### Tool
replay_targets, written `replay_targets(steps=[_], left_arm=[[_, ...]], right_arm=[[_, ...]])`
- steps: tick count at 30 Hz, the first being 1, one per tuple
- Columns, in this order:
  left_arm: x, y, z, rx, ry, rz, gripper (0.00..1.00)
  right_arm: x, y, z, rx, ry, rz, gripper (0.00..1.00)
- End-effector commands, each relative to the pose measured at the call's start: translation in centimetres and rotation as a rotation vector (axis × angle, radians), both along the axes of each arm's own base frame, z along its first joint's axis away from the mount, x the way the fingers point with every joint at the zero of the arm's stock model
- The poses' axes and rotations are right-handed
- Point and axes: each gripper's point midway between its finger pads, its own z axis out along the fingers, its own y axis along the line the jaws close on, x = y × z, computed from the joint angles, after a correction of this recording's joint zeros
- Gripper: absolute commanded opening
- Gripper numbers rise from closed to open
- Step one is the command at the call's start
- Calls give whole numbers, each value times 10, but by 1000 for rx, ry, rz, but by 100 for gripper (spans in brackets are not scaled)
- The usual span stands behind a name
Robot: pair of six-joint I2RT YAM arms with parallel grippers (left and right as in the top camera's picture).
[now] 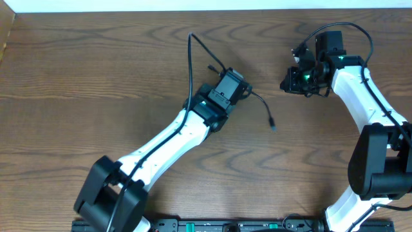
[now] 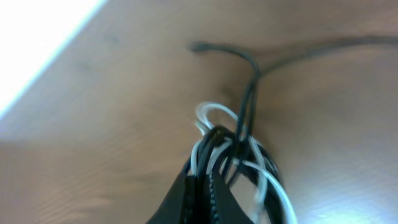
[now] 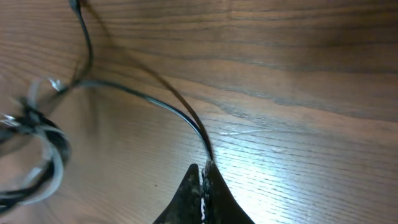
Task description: Untangle cables
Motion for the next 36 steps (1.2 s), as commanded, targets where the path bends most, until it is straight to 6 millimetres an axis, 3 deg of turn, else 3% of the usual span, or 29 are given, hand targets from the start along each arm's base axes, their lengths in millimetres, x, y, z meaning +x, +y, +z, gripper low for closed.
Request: replay_targets(steps=[1, 4, 7, 10, 14, 18, 27, 31, 36], left_arm=[[23, 52, 68, 319, -261, 137, 8], [35, 76, 98, 481, -345, 194, 7], [46, 92, 116, 571, -374, 216, 7], [53, 99, 125, 627, -378, 199, 7], [56, 88, 127, 608, -395, 160, 7], [54, 62, 106, 570, -376, 59, 8], [36, 1, 25, 539, -276, -141, 8], [22, -28, -13, 525, -240, -187, 7], [-2, -62, -38, 397, -197, -238, 7]], right_arm=[[1, 3, 9, 40, -19, 18, 1], [0, 0, 9, 39, -16, 13, 1], [0, -1, 9, 38, -14, 15, 1], [0, -1, 9, 37, -14, 15, 1], [0, -1, 9, 33, -16, 17, 1], [0, -1, 8, 33, -16, 17, 1], [0, -4, 7, 19, -16, 10, 1], [0, -8, 7, 19, -11, 0, 1], [1, -14, 7, 18, -8, -14, 1]])
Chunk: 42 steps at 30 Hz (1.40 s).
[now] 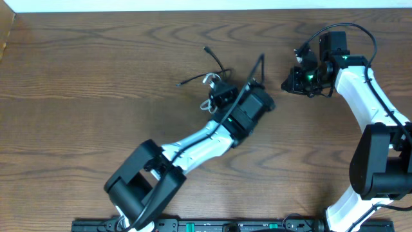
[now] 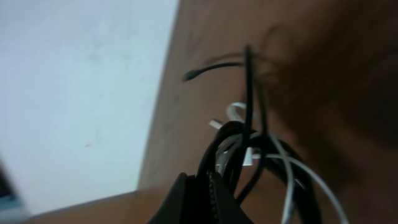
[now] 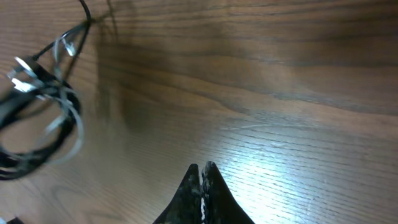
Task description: Untangle cables
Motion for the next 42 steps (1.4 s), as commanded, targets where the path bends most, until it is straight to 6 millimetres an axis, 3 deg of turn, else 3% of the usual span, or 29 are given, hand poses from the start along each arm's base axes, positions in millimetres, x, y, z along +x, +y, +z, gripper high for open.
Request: replay_targets(steps=[1, 4, 9, 13, 18, 20, 23, 26, 29, 34, 42], left_arm=[[-22, -31, -19, -180, 68, -33, 8], [-43, -57, -38, -287, 192, -101, 8], [-61, -78, -48, -418, 284, -121, 8], [-78, -97, -56, -514, 399, -171, 17], [-88, -110, -45, -599, 456, -212, 36], [-90, -112, -31, -647, 450, -212, 38], [-93, -111, -11, -718, 451, -199, 42], [-96, -105, -4, -775, 497, -169, 42], [-92, -86, -12, -863, 578, -33, 41], [-85, -57, -37, -994, 715, 208, 30], [-79, -53, -47, -1086, 740, 341, 26]], right_arm=[[3, -8, 6, -5, -22, -5, 1], [2, -10, 5, -6, -18, -10, 1], [2, -14, 3, -33, -15, -18, 1], [3, -17, 2, -52, -14, -24, 1], [2, -26, -3, -105, -7, -41, 4], [2, -26, -3, -105, -7, -41, 6], [1, -26, -3, -104, -3, -40, 12], [-1, -22, -3, -95, 4, -31, 21], [-3, -12, -3, -76, 8, -10, 24], [-7, 6, -15, -83, 25, 57, 24], [-28, 38, -32, -97, 84, 175, 24]])
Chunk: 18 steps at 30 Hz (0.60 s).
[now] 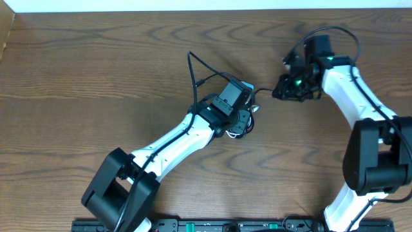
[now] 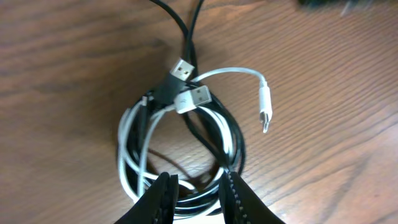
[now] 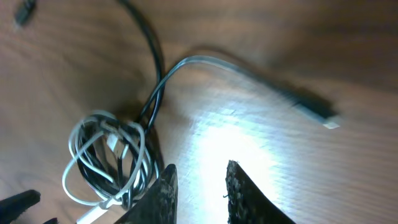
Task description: Untangle cables
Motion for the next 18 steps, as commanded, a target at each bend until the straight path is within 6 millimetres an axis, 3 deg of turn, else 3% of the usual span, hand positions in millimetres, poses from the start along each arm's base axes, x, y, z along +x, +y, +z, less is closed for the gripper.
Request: replay_targets(steps=[1, 10, 18], left_arm=[[-6, -5, -13, -47, 90, 81, 26], [-13, -12, -47, -49, 189, 98, 27], [-3, -21, -55, -74, 159, 97, 28]], right_arm=[[-10, 18, -4, -3, 6, 98, 26], [-11, 23, -5, -20, 2, 116, 30], [-21, 24, -7, -25, 42, 124, 36]])
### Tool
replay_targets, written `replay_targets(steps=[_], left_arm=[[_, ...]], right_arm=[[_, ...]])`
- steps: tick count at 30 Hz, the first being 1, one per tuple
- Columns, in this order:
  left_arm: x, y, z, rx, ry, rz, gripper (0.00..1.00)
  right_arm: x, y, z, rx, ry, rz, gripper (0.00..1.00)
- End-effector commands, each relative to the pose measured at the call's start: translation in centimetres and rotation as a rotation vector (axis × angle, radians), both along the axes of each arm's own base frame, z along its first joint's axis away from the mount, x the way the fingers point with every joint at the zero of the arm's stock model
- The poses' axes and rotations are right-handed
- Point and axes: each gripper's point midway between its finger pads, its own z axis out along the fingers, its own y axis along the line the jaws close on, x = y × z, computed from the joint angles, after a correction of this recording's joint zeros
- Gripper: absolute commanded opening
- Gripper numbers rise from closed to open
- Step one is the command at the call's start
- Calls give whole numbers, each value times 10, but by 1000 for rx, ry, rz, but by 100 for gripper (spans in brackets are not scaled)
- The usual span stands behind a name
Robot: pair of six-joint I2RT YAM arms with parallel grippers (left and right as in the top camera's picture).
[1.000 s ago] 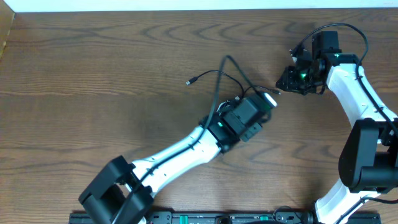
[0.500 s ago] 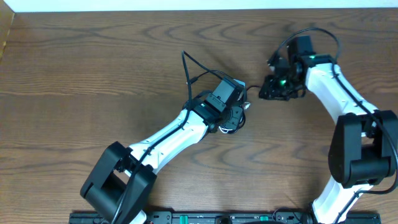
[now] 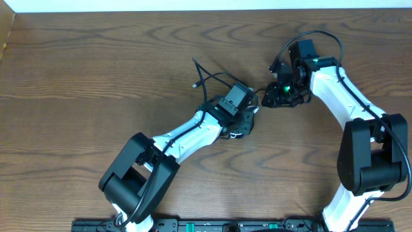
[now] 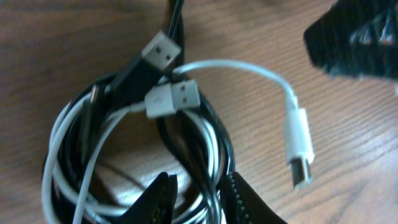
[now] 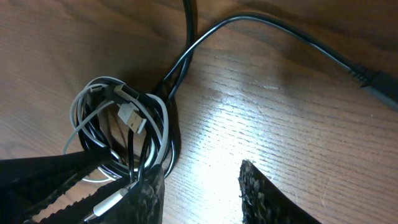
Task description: Untangle cables
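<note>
A coil of black and white cables (image 4: 124, 143) lies on the wooden table (image 3: 96, 77). A black USB plug (image 4: 155, 53), a white USB plug (image 4: 174, 96) and a white connector (image 4: 298, 140) stick out of it. My left gripper (image 4: 196, 199) is open, its fingers straddling a few strands at the coil's near edge. My right gripper (image 5: 202, 193) is open wide just right of the coil (image 5: 121, 130), with bare table between its fingers. In the overhead view both grippers, left (image 3: 244, 116) and right (image 3: 269, 98), meet at the bundle (image 3: 241, 124).
A black cable (image 5: 261, 28) leaves the coil and runs to a plug (image 5: 373, 84) at the right. Another black strand (image 3: 205, 76) loops up and left of the bundle. The table's back edge (image 3: 193, 9) is far off.
My right gripper has moved down and left, closer to the coil, and stands open wider. The left gripper sits nearer the coil, still open around its strands.
At first my left gripper held the bundle off the table and my right was shut on a black cable. Then the left had swung the bundle leftward and the right was shut on nothing. Later the coil lay on the table with both grippers open; now both crowd it.
</note>
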Motion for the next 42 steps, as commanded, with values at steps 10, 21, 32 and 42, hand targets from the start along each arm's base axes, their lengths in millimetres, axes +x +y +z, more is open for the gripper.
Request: replay_targets(steps=[10, 21, 32, 42], left_arm=[[-2, 0, -40, 25, 69, 37, 26], [-1, -2, -39, 19, 62, 36, 8], [-1, -1, -39, 19, 62, 38, 11], [-1, -1, -39, 18, 62, 37, 8]], right_arm=[[-5, 11, -2, -5, 1, 53, 36], [-13, 24, -1, 28, -10, 139, 43], [-30, 31, -29, -2, 14, 133, 41], [-39, 34, -66, 2, -45, 137, 42]])
